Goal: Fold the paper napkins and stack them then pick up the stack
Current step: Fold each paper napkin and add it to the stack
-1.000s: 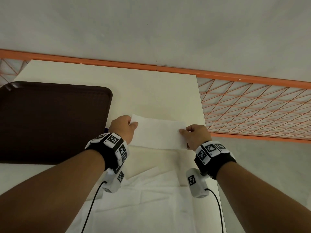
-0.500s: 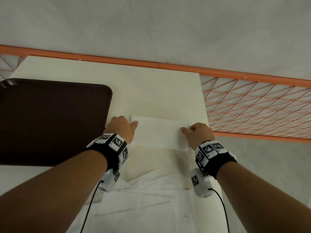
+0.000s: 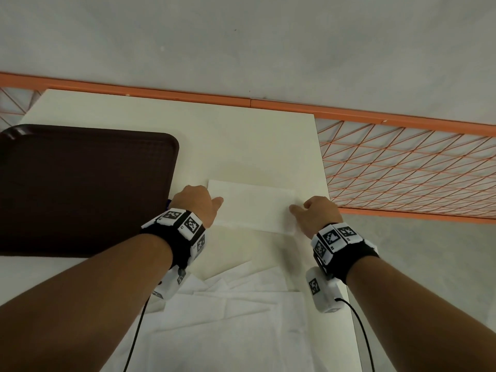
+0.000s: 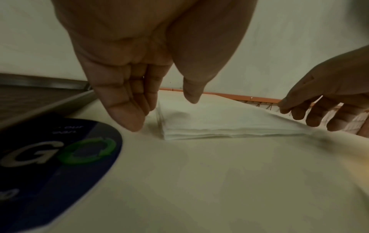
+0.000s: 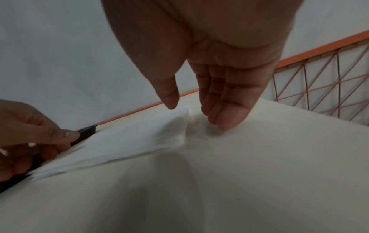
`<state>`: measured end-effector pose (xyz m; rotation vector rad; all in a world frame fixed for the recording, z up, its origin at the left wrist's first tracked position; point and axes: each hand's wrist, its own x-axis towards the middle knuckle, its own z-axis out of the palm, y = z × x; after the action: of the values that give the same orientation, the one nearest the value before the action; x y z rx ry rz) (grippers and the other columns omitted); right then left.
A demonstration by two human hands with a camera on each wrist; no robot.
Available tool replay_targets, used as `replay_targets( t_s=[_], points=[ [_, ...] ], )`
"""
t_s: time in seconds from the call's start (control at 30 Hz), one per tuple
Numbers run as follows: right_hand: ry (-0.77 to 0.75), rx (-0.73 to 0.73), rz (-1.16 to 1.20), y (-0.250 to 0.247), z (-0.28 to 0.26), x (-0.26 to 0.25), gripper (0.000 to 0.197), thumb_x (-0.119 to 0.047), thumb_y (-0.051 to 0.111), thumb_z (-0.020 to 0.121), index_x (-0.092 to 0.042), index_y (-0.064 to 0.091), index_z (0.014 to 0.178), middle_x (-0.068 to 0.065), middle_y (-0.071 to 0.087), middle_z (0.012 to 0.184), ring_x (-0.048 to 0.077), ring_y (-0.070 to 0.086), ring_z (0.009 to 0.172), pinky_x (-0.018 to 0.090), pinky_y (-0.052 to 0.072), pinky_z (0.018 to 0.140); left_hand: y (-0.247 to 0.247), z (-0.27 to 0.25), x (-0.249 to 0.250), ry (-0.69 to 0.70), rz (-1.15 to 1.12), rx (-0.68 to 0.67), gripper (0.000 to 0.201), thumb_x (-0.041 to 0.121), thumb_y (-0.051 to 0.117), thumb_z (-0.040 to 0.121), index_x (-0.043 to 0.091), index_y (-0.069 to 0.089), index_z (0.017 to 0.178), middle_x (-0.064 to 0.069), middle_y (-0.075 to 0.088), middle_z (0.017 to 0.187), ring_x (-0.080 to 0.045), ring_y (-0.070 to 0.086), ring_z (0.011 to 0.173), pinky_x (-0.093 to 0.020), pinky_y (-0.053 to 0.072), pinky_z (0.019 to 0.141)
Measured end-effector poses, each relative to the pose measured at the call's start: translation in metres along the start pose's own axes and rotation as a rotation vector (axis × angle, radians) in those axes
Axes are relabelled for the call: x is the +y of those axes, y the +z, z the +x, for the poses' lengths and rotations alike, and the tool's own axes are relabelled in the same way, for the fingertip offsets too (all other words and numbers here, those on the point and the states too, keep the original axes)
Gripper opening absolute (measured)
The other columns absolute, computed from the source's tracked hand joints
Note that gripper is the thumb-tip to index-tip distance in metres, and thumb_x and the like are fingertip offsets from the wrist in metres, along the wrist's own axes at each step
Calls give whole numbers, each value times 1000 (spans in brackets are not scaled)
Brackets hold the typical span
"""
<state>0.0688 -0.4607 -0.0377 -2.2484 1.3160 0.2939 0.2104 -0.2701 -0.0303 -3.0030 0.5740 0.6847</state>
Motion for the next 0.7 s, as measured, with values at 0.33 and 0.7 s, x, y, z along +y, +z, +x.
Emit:
replay_targets(
  t_s=[0.33, 0.7],
  points=[
    [-502, -248, -102, 27, -145, 33, 24, -40, 63, 87, -25, 65, 106, -10, 61, 93, 12, 58, 89, 21, 45, 77, 17, -100, -55, 315, -142, -72, 24, 48, 58, 87, 26, 63, 93, 7, 65, 94, -15, 61, 87, -31, 51, 82],
    [-658, -291, -557, 65, -186, 20, 58, -51, 66, 81, -25, 46, 129, -1, 51, 126, 24, 43, 118, 42, 36, 98, 69, -173, -77, 456, -36, -286, 51, 42, 61, 88, 26, 47, 135, 6, 47, 134, -15, 46, 124, -30, 38, 104]
  ],
)
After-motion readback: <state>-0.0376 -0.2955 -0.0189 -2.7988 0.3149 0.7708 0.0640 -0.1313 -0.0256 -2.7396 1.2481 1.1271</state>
